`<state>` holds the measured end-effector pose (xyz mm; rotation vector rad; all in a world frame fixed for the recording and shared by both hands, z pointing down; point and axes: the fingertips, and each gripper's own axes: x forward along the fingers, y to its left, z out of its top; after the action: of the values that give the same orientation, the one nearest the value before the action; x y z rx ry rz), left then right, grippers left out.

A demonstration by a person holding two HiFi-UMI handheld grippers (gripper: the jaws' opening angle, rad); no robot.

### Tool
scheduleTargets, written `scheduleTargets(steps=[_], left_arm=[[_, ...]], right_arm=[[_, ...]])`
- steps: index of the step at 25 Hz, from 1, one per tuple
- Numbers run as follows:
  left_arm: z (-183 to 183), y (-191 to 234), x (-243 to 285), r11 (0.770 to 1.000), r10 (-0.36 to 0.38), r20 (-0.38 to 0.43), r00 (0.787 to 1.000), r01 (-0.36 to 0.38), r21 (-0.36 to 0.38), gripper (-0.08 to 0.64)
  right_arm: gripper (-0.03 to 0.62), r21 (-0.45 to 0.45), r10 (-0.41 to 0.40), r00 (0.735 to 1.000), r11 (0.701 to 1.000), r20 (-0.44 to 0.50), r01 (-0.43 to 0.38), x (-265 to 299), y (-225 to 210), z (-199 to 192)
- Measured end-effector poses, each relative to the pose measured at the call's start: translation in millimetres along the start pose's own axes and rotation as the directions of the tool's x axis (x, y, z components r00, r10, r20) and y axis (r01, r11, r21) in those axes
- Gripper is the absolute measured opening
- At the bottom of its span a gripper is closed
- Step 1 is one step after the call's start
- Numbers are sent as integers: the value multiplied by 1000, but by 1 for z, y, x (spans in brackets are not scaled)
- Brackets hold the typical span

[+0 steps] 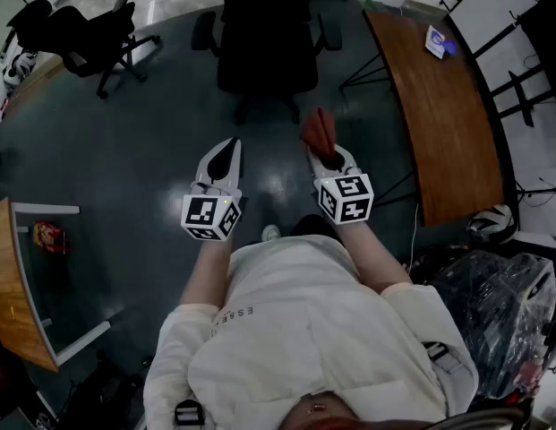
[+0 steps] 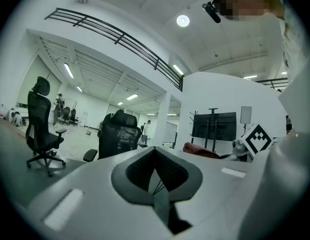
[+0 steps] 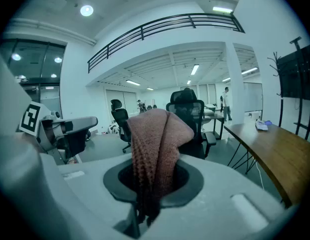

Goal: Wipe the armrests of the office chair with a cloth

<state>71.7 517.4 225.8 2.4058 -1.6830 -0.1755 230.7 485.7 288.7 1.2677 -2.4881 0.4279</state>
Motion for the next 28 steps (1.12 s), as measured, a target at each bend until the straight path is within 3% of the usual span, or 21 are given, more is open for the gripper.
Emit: scheduleTargets(steps=[17, 28], left_arm=[[-6, 4, 15, 1000, -6, -7, 1000, 6, -26, 17], [-47, 4, 104, 998, -32, -100, 994, 26, -58, 17]], right_arm=[[48, 37, -38, 999, 999, -8, 38, 1, -5, -2], [48, 105, -93, 992, 989, -80, 101, 40, -95, -18]])
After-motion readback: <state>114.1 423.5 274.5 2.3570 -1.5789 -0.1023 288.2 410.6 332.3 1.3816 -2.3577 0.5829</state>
